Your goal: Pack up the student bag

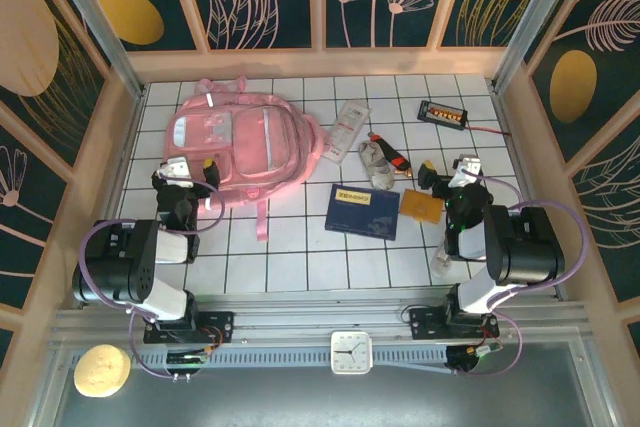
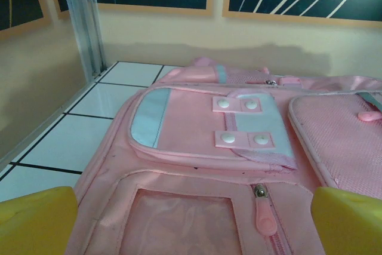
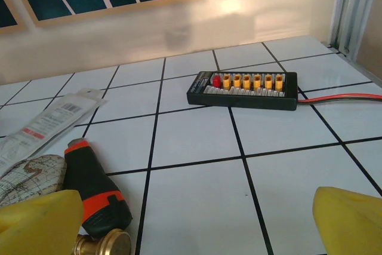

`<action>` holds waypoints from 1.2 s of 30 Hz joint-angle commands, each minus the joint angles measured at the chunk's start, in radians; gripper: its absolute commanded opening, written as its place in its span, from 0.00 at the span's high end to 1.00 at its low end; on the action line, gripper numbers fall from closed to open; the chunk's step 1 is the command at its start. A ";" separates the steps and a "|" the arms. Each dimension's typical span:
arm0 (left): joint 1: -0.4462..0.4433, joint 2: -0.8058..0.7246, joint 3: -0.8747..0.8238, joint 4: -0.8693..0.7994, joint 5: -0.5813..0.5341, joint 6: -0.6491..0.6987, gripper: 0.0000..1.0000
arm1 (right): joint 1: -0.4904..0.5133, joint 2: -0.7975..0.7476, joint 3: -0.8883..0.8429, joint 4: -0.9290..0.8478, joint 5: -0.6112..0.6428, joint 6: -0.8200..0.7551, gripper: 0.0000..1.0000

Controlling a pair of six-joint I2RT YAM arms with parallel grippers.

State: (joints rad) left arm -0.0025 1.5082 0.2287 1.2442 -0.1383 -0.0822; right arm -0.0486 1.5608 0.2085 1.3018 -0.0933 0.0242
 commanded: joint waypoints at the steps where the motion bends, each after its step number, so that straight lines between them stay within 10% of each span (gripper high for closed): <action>1: -0.001 0.007 0.015 0.009 0.018 0.006 0.01 | 0.001 0.002 0.016 0.017 0.025 -0.007 0.01; 20: -0.001 0.006 0.016 0.004 0.019 0.007 0.01 | 0.001 0.002 0.017 0.015 0.024 -0.007 0.01; 24: -0.001 -0.003 0.025 -0.015 0.000 0.000 0.01 | 0.037 -0.070 0.040 -0.085 0.213 0.010 0.01; 27: -0.001 -0.098 0.136 -0.310 -0.137 -0.048 0.01 | 0.056 -0.202 0.221 -0.573 0.265 0.028 0.01; 32: -0.001 -0.166 0.435 -0.882 -0.244 -0.212 0.01 | 0.067 -0.213 0.576 -1.142 -0.017 0.208 0.01; 36: -0.001 -0.095 0.674 -1.309 -0.060 -0.373 0.01 | 0.173 -0.102 0.774 -1.331 -0.220 0.307 0.01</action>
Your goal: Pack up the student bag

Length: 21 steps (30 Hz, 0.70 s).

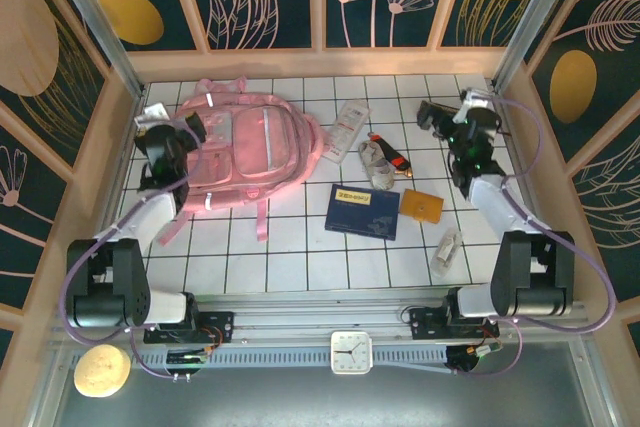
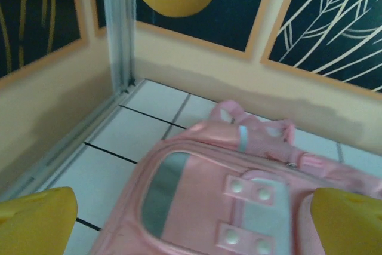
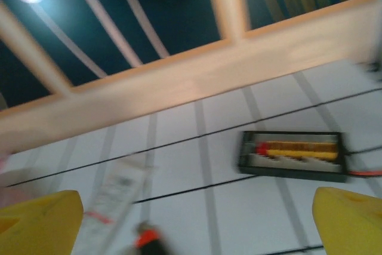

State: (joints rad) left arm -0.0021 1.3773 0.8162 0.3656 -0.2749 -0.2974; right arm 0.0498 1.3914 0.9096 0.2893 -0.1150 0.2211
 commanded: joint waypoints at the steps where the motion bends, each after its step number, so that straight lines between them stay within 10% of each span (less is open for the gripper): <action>1: -0.001 0.055 0.107 -0.471 0.127 -0.187 0.01 | 0.114 0.101 0.116 -0.335 -0.252 0.128 0.01; 10: -0.006 0.106 0.146 -0.548 0.325 -0.210 0.01 | 0.391 0.573 0.609 -0.572 -0.434 0.138 0.01; 21: -0.048 0.029 0.111 -0.614 0.385 -0.173 0.01 | 0.408 0.913 0.923 -0.493 -0.478 0.229 0.07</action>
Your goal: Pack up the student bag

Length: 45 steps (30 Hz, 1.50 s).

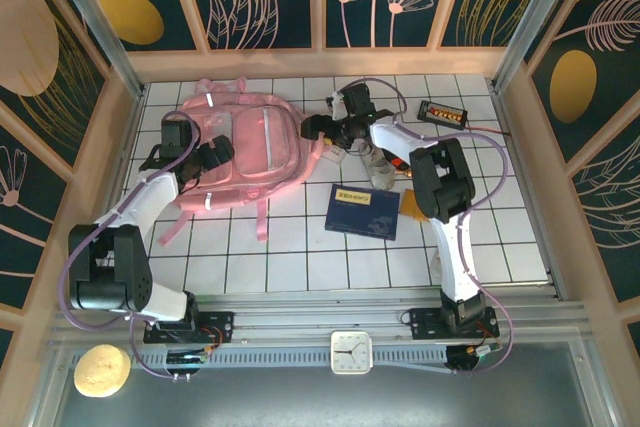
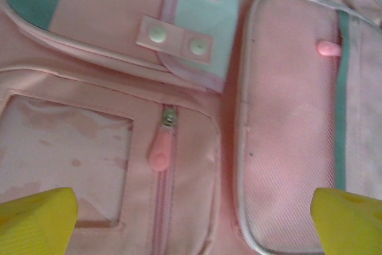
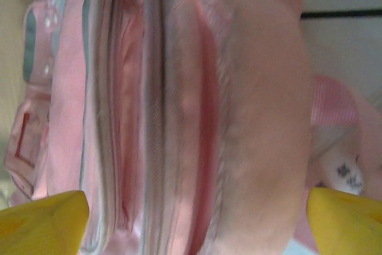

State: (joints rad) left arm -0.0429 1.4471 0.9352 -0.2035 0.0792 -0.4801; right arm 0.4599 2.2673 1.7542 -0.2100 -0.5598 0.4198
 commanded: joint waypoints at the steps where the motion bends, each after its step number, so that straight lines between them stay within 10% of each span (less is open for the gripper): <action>1: -0.008 -0.047 -0.016 -0.046 0.029 0.009 0.01 | 0.001 0.063 0.109 -0.006 -0.033 0.027 0.09; 7: -0.008 -0.046 -0.022 -0.053 0.033 0.027 0.01 | 0.003 0.139 0.188 -0.043 -0.023 0.016 0.28; 14: -0.008 -0.065 -0.031 -0.161 0.044 -0.045 0.01 | 0.012 0.067 0.177 -0.037 -0.001 0.020 1.00; 26: -0.008 -0.324 -0.361 -0.146 0.152 -0.421 0.01 | 0.033 -0.161 0.047 -0.017 0.009 0.118 1.00; 35: -0.005 -0.073 -0.161 -0.107 0.039 -0.292 0.01 | 0.186 -0.472 -0.461 0.101 -0.055 0.215 1.00; 41: 0.021 -0.024 -0.045 -0.142 0.001 -0.195 0.01 | 0.409 -0.398 -0.405 -0.042 -0.063 0.066 1.00; 45: 0.035 0.042 0.028 -0.134 0.009 -0.141 0.01 | 0.501 -0.320 -0.314 -0.170 -0.116 -0.027 0.72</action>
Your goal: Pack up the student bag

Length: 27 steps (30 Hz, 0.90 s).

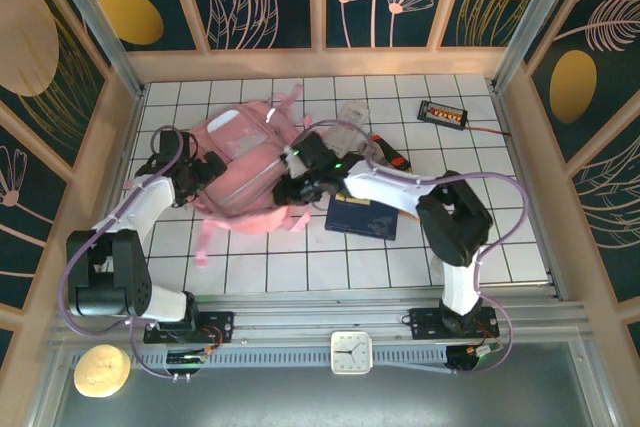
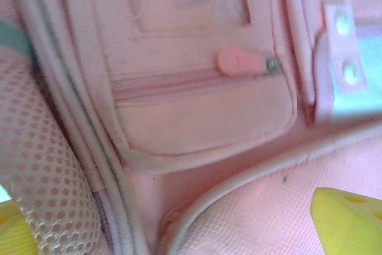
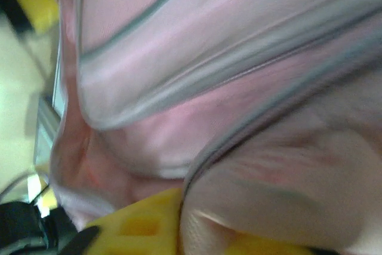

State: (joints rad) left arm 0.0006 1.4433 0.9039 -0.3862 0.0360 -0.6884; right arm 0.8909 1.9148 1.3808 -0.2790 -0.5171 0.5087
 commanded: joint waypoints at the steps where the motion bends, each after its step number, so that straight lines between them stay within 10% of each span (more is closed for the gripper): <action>1: -0.007 0.059 0.062 0.043 0.051 0.079 0.01 | 0.074 0.027 0.059 -0.120 -0.165 -0.125 0.68; 9: -0.005 -0.006 0.121 -0.027 0.031 0.233 0.02 | -0.026 -0.163 -0.044 -0.237 -0.259 -0.173 0.33; 14: -0.059 -0.125 0.097 -0.063 0.055 0.358 0.06 | -0.183 -0.298 -0.146 -0.080 -0.307 -0.044 0.29; 21: -0.357 -0.160 0.106 -0.116 0.000 0.578 0.08 | -0.428 -0.322 -0.133 -0.023 -0.089 0.060 0.29; 27: -0.459 -0.077 0.089 -0.138 -0.091 0.626 0.16 | -0.453 -0.192 -0.001 -0.066 -0.043 -0.001 0.28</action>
State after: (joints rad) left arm -0.4385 1.3376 1.0019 -0.4839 0.0101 -0.1303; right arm 0.4259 1.6665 1.3220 -0.3401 -0.5976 0.5297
